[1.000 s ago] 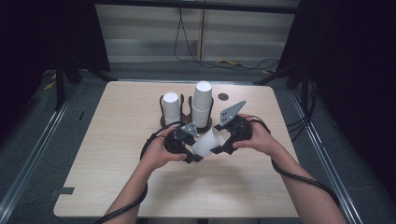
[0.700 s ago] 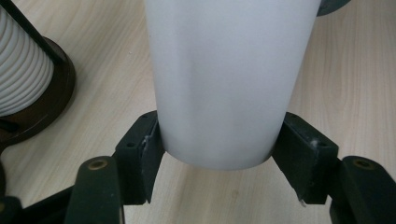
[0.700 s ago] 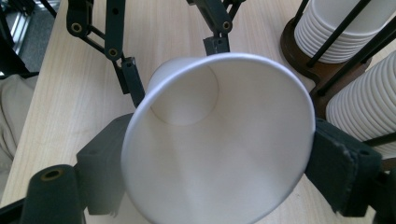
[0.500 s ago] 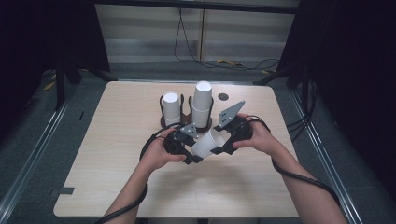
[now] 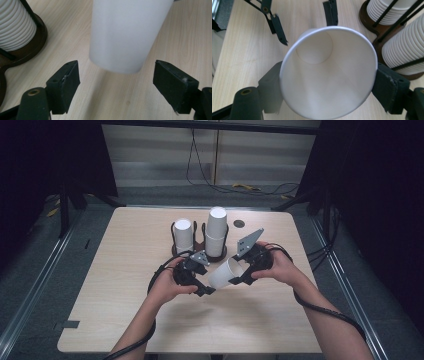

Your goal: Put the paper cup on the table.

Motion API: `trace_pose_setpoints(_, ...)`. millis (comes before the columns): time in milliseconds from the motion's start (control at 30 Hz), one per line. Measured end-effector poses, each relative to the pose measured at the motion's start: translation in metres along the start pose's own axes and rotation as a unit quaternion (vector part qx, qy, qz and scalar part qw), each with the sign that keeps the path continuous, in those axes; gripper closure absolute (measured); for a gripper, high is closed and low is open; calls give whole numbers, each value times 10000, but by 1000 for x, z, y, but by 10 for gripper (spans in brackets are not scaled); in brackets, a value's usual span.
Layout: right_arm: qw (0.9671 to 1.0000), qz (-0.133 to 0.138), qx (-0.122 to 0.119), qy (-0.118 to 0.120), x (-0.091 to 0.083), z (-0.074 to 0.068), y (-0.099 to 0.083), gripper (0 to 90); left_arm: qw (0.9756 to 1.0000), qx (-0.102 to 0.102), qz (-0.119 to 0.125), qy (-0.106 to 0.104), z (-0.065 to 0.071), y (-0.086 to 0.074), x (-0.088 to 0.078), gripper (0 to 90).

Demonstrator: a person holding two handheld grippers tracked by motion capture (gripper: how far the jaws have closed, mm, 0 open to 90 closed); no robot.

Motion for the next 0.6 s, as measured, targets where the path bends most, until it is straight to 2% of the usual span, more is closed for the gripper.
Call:
trace_pose_setpoints(67, 10000, -5, 15, -11, -2, 0, -1, 209, 10000, 49, -11, 74, 1, -2, -2, 205)
trace_pose_setpoints(133, 9999, -78, 76, -73, -3, 0, -3, 208, 9999, 10, -30, 132, 1, -4, -4, 202)
trace_pose_setpoints(167, 9999, -98, 74, -53, -2, 0, -4, 208, 9998, 68, -109, 174, 0, -6, -5, 199)
trace_pose_setpoints(267, 9995, -235, 188, -80, -2, -1, -8, 208, 9994, -12, -157, 324, 1, -10, -7, 185)
trace_pose_setpoints(300, 9995, -245, 184, -44, -2, -1, -8, 208, 9993, 38, -185, 332, 0, -12, -8, 182)
trace_pose_setpoints(367, 9991, -356, 211, -94, -2, 0, -9, 207, 9991, -36, -177, 374, 1, -15, -8, 182)
trace_pose_setpoints(400, 9990, -400, 209, -78, -2, 0, -10, 207, 9991, 20, -212, 369, 0, -16, -9, 182)
trace_pose_setpoints(500, 9981, -562, 221, -122, -1, 0, -11, 206, 9991, -97, -134, 393, 1, -20, -10, 182)
trace_pose_setpoints(600, 9981, -569, 208, -80, -1, -1, -12, 205, 9990, -109, -164, 402, 1, -25, -11, 182)
Point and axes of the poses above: each handheld gripper's, and its own axes: x roughly forward along the jaws, y roughly out of its top, z roughly to its right, the point moved 2 cm from there along x, roughly forward along the jaws, and after that the axes turned 12 degrees about y, right-handed, at the moved point
